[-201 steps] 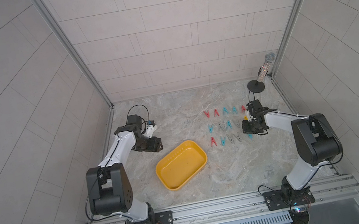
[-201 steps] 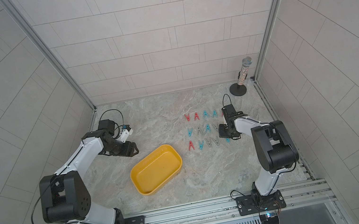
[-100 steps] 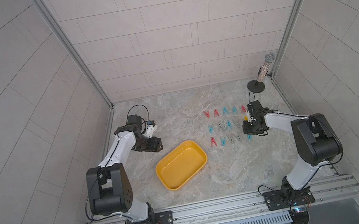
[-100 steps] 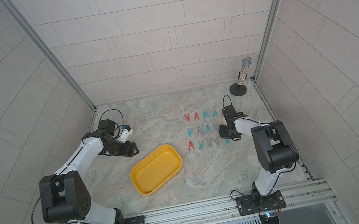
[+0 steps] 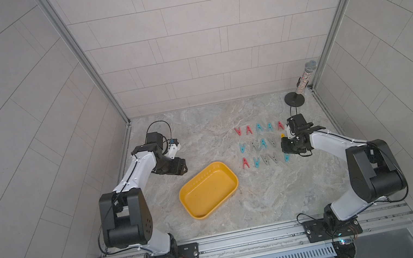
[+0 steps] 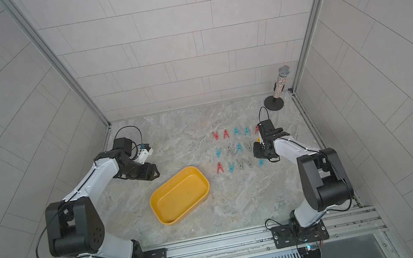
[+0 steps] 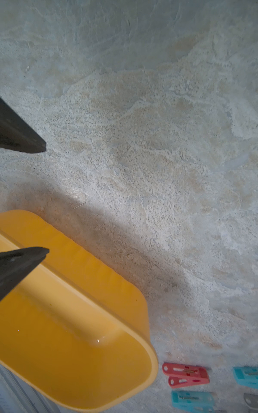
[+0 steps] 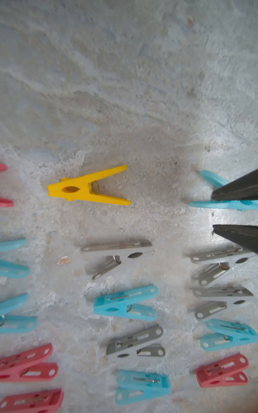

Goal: Take the clothespins out of the storage box
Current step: Place the clothespin at the center of the board, then reset both arms

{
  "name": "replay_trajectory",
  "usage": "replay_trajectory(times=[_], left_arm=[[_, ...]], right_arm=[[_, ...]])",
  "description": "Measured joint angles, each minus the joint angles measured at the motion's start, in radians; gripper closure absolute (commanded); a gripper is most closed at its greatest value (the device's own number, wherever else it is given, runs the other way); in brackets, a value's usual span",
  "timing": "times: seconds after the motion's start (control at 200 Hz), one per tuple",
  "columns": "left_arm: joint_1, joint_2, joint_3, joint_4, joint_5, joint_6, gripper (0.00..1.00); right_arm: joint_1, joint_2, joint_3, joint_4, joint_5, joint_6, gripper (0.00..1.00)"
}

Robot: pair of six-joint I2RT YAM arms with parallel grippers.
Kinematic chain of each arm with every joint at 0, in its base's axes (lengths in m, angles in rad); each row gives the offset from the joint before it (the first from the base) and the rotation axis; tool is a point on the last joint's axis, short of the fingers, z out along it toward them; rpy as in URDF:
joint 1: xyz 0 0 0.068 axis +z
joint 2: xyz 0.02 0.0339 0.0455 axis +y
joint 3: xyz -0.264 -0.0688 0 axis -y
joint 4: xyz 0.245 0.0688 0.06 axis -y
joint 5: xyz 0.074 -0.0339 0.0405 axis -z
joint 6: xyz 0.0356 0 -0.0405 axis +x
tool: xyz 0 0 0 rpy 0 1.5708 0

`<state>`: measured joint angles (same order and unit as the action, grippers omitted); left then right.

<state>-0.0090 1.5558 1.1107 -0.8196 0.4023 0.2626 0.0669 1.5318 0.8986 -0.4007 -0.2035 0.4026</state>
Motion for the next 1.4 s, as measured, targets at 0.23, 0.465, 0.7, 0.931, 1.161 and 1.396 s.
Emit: replay_trajectory(times=[0.23, 0.465, 0.7, 0.931, 1.161, 1.396], left_arm=[[0.007, -0.008, 0.000, 0.006, -0.027, -0.007, 0.21], [0.100, -0.038, 0.000, 0.066, -0.142, -0.045, 0.07], [0.171, -0.111, -0.145, 0.407, -0.263, -0.135, 0.00], [0.169, -0.251, -0.518, 0.888, -0.225, -0.215, 0.00], [0.136, -0.172, -0.681, 1.300, -0.209, -0.286, 0.00], [0.041, -0.006, -0.703, 1.566, -0.325, -0.290, 0.00]], right_arm=[[0.000, -0.097, -0.019, 0.018, -0.007, -0.011, 0.74], [0.000, -0.269, -0.116, 0.121, -0.049, -0.015, 0.59], [0.002, -0.433, -0.193, 0.251, -0.082, -0.033, 0.01], [0.002, -0.485, -0.204, 0.288, -0.083, -0.068, 0.01], [0.002, -0.590, -0.295, 0.342, -0.015, -0.089, 0.00], [0.002, -0.618, -0.416, 0.454, 0.046, -0.121, 0.00]])
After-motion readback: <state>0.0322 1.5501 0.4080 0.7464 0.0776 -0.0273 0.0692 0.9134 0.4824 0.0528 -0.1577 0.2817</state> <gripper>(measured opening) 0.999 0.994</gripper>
